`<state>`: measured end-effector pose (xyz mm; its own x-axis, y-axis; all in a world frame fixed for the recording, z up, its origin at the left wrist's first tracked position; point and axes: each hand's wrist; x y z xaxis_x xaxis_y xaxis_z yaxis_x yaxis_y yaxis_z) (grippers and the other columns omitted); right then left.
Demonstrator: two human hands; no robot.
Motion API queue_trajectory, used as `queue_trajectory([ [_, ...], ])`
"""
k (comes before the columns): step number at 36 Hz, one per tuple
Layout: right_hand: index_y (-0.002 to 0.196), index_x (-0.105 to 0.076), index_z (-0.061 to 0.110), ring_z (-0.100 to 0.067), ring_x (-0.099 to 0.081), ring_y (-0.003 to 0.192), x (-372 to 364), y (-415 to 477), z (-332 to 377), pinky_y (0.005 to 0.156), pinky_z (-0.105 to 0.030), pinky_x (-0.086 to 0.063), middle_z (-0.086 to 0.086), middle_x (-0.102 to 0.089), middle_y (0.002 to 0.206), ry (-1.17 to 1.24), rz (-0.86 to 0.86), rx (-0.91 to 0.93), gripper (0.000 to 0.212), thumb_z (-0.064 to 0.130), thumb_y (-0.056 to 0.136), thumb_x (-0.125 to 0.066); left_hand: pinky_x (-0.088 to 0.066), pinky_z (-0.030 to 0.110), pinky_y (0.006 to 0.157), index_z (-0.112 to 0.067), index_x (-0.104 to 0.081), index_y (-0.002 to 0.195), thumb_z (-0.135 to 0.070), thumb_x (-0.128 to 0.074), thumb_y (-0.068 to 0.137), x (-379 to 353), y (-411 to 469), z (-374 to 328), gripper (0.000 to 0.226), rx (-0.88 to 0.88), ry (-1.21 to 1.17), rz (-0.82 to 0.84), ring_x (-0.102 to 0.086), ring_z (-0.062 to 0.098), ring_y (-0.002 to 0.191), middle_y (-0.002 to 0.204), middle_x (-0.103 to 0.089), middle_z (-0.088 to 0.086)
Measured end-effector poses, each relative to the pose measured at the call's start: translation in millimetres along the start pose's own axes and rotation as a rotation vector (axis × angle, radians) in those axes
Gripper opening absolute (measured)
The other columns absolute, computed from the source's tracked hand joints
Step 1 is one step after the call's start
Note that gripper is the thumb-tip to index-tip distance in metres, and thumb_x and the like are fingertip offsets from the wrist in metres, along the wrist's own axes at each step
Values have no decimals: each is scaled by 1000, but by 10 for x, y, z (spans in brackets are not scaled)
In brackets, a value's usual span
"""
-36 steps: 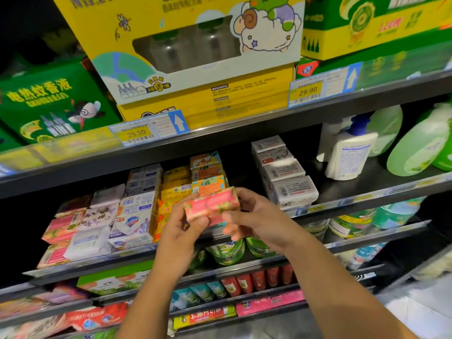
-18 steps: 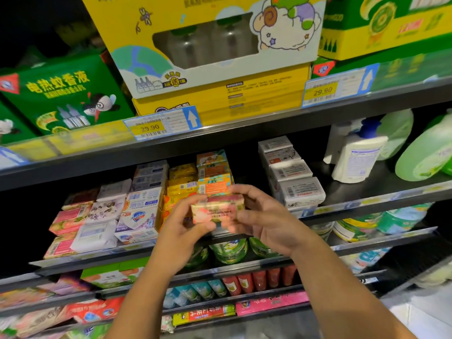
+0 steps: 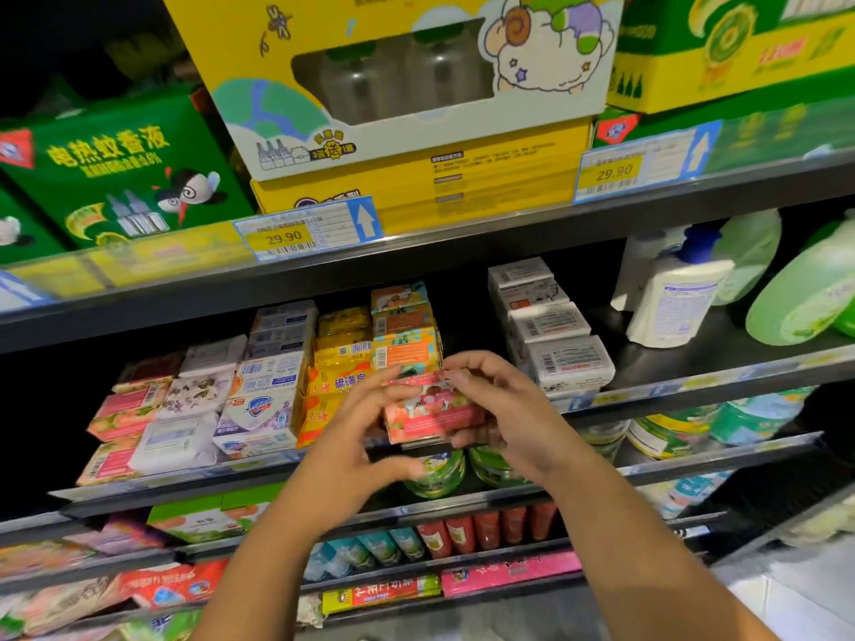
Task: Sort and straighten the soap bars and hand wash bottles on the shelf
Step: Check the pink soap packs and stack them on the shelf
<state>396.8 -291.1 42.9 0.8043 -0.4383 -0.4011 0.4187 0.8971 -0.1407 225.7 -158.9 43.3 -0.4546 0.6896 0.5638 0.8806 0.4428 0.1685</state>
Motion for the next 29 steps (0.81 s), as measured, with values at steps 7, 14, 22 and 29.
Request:
queue_trajectory([
  [7,124,-60,25,-27,-73,86,49,38,-30,72,-38,-62,4,-68,114,-333,93,27,52,3,81,-80,-50,31,97,-47,-59,120,-46,-76,76,21,29,112,46,76,-113,-236,-56,8,119,122,-62,-19],
  [14,111,-60,38,-6,-69,94,9,94,-129,86,-32,-57,16,-70,102,-602,26,140,54,12,73,-89,-54,37,86,-29,-55,110,-35,-83,64,-25,68,-135,54,-17,-300,-407,-65,13,97,97,-69,-6],
  [22,113,-55,42,3,-64,90,-176,115,-268,84,-20,-53,13,-68,94,-670,-16,180,52,16,75,-79,-50,26,93,-56,-55,108,-46,-86,60,-202,143,-358,59,-129,-39,-349,-59,10,110,111,-60,-12],
  [29,112,-60,42,-8,-70,92,119,82,-202,77,-26,-57,3,-69,102,-581,-38,228,71,9,61,-95,-44,12,87,-38,-55,111,-42,-90,66,-39,31,-204,57,-21,-125,-397,-61,5,104,103,-66,-21],
])
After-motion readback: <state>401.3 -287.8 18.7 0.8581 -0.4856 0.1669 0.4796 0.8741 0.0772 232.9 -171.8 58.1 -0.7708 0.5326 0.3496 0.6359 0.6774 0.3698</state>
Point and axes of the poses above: each hand's wrist, its own y-axis towards the middle knuckle, its own x-axis out of the back of the hand, z = x × y
